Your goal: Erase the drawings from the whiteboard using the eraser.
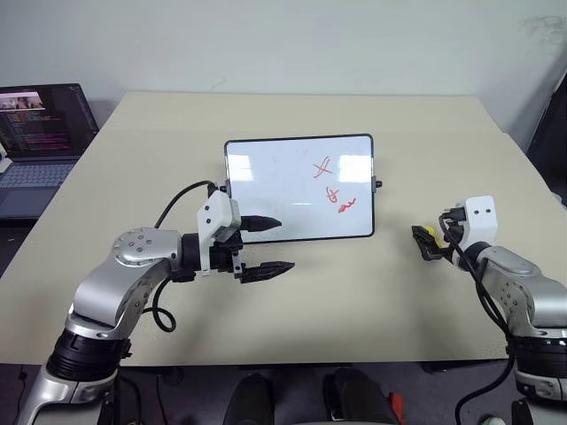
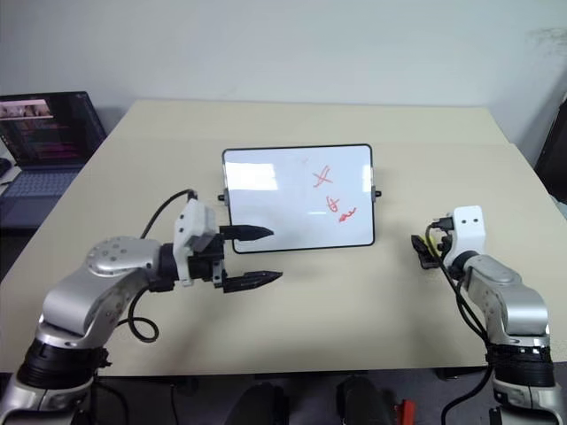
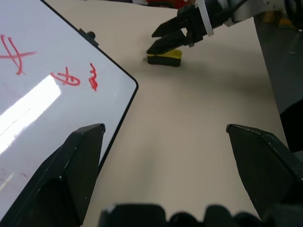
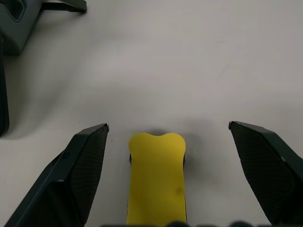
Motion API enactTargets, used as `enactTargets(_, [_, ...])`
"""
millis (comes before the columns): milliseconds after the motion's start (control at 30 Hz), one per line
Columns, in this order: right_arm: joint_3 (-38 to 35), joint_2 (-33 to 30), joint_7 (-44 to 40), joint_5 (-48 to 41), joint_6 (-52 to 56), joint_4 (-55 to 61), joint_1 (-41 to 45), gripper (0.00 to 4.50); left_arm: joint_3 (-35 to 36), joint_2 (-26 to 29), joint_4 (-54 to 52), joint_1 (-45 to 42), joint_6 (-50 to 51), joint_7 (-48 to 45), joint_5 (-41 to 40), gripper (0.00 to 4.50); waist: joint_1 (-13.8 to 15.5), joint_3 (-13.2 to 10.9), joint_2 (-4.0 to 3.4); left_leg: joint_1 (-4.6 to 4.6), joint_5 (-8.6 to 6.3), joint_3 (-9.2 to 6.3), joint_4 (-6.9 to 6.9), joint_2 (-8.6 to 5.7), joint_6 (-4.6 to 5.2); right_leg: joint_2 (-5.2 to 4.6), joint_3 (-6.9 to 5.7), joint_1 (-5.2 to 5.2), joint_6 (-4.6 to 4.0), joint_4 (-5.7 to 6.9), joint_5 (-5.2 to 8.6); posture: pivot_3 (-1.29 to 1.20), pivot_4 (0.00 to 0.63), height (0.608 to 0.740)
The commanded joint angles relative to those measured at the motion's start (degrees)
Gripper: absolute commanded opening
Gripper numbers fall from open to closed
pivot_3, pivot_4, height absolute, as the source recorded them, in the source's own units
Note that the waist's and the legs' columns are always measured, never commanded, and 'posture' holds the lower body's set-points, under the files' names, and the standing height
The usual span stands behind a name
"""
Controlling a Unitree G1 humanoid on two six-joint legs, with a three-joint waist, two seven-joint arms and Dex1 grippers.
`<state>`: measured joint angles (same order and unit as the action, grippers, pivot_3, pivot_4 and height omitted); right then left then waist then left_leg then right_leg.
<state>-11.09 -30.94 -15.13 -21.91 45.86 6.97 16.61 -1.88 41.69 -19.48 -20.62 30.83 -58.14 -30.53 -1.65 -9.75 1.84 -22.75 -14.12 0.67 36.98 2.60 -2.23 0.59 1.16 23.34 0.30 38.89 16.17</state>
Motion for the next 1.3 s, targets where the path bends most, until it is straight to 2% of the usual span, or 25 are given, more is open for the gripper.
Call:
enactTargets(33, [-1.7, -0.6, -1.5, -0.3, -0.6, 0.5, 0.9, 4.45, 1.0, 0.0, -1.4, -1.4, -0.6, -0.3, -0.8, 4.50, 0.0, 0.0, 0.00, 0.00, 0.00, 0.00, 0.00, 0.00, 0.00, 0.00, 0.01, 0.00, 0.00, 0.00, 0.00, 0.00, 0.150, 0.740])
enactTargets(633, [-1.8, -0.7, -3.5, 1.4, -1.9, -3.5, 0.1, 4.45, 0.3, -0.6, 0.3, -3.6, -1.4, -1.5, 0.2, 4.50, 0.0, 0.0, 0.00, 0.01, 0.00, 0.00, 0.01, -0.01, 0.00, 0.00, 0.01, 0.00, 0.00, 0.02, 0.00, 0.00, 0.150, 0.740])
enactTargets(733, [-2.1, -0.4, -3.5, 1.6, -2.2, -3.9, 0.0, 3.86, 0.3, -0.5, 0.3, -3.5, -1.3, -1.7, 0.2, 4.50, 0.0, 0.0, 0.00, 0.01, 0.00, 0.00, 0.01, -0.01, 0.00, 0.00, 0.02, 0.00, -0.01, 0.02, 0.00, 0.00, 0.150, 0.740])
enactTargets(933, [-2.1, 0.2, -3.5, 2.0, -2.5, -4.5, 0.0, 1.66, 0.3, -0.5, 0.4, -3.1, -1.4, -1.7, 0.5, 4.50, 0.0, 0.0, 0.00, 0.01, 0.00, 0.00, 0.01, -0.01, 0.00, 0.00, 0.02, 0.00, 0.00, 0.03, 0.00, 0.00, 0.150, 0.740])
enactTargets(1000, [-2.0, 0.3, -3.7, 1.9, -2.5, -4.5, -0.1, 1.14, 0.5, -0.6, 0.3, -2.9, -1.1, -1.4, 0.4, 4.50, 0.0, 0.0, 0.00, 0.01, 0.00, 0.00, 0.01, -0.01, 0.00, 0.00, 0.02, 0.00, 0.00, 0.03, 0.00, 0.00, 0.150, 0.740])
enactTargets(1300, [-2.1, 1.6, -3.8, 0.9, -1.7, 3.0, -3.7, 1.12, 5.7, -0.8, -4.8, 4.7, 4.1, 6.9, -1.5, 4.50, 0.0, 0.0, 0.00, 0.02, 0.00, -0.04, -0.01, 0.07, 0.00, 0.00, 0.02, 0.00, -0.01, 0.05, 0.00, 0.00, 0.150, 0.740])
